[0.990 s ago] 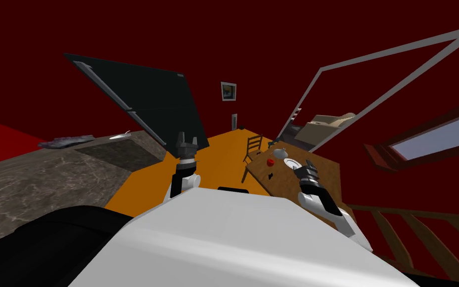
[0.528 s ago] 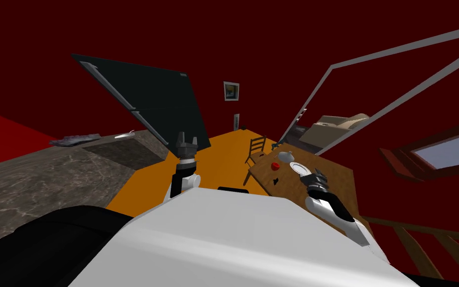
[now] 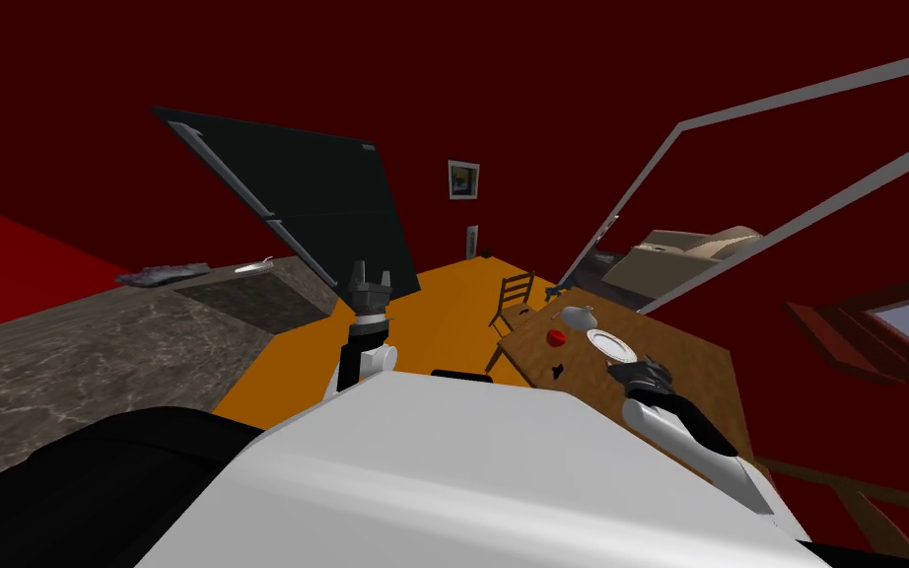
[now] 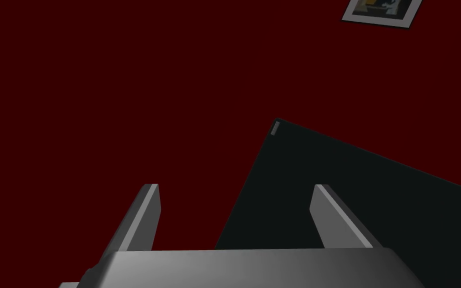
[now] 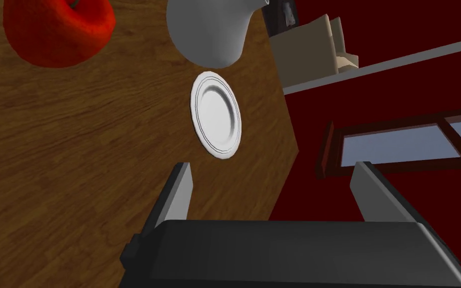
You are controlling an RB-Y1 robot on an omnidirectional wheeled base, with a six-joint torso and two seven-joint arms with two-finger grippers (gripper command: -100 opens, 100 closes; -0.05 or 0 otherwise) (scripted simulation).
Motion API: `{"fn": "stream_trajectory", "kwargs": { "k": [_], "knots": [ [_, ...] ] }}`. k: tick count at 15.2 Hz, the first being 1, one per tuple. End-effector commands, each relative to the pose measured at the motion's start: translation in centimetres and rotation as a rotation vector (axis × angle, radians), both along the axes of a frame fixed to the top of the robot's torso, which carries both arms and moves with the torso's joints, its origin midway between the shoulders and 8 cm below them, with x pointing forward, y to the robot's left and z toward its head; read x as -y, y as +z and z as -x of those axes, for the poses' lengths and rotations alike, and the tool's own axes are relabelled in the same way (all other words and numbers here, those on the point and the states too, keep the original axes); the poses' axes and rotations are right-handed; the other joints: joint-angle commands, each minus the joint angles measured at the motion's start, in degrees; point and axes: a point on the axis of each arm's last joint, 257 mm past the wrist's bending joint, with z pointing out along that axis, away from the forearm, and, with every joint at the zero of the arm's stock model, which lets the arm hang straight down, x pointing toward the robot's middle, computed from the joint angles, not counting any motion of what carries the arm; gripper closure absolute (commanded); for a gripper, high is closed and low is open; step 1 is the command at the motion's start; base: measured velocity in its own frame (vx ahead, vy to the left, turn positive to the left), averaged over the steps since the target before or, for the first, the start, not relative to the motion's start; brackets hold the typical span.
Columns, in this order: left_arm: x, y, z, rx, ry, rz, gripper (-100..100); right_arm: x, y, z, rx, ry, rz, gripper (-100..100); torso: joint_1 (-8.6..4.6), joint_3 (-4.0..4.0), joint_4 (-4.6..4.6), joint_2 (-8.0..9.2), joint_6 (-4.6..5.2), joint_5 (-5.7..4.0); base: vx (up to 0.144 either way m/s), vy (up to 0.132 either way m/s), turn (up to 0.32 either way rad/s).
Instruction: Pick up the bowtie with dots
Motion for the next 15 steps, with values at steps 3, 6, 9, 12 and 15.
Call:
{"fn": "stream_trajectory", "kwargs": {
  "k": [3,6,9,12,15],
  "knots": [
    [0.0,0.0,0.0,0.000,0.000,0.000,0,2.0,-2.5,3.0,-0.023,-0.093,-0.109,-100,-0.03,-0.03,-0.01,-0.06,0.00,0.00,0.098,0.033,0.063],
    [0.0,0.0,0.0,0.000,0.000,0.000,0,3.3,-4.3,5.5,-0.030,-0.175,-0.198,-100,-0.01,-0.02,-0.01,-0.05,0.00,0.00,0.094,0.038,0.059],
    [0.0,0.0,0.0,0.000,0.000,0.000,0,4.2,-6.1,8.1,-0.032,-0.258,-0.287,-100,-0.01,-0.02,-0.01,-0.05,0.00,0.01,0.092,0.034,0.064],
    [0.0,0.0,0.0,0.000,0.000,0.000,0,5.7,-8.3,12.5,0.000,-0.405,-0.430,-100,-0.05,-0.02,-0.01,-0.04,0.01,-0.01,0.109,0.022,0.077],
    [0.0,0.0,0.0,0.000,0.000,0.000,0,5.7,-10.5,15.4,0.004,-0.500,-0.530,-100,-0.02,-0.02,-0.01,-0.03,0.01,0.00,0.100,0.032,0.060]
  ]
}}
